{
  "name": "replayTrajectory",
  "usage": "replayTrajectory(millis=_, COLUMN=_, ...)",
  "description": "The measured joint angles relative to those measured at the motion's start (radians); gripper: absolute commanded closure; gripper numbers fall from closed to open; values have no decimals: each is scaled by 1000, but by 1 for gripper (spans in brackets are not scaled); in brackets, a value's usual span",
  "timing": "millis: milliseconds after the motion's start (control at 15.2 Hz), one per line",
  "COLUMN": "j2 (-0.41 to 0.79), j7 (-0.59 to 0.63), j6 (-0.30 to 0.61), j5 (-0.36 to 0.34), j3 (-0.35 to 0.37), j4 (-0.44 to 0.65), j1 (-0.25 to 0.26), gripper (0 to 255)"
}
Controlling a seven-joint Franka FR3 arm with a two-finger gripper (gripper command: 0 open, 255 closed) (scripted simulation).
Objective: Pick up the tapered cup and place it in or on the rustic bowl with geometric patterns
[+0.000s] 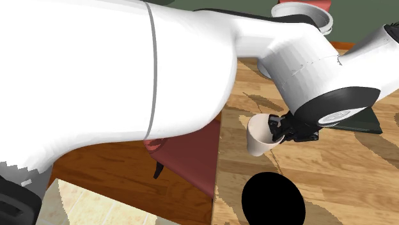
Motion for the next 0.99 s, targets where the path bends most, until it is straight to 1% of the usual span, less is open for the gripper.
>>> replayTrajectory(millis=330, j2=-19, j7=15, j6=-46, j5=-13, j3=-7, j4=31, j1=0, gripper=255)
replayTrajectory(millis=462, j2=-16, j7=21, j6=-73, j5=-15, j3=-8, j4=63, j1=-8, gripper=255)
replayTrajectory(millis=990, j2=-43, j7=41, j6=-160, j5=-31, j3=-17, j4=129, j1=-15, gripper=255)
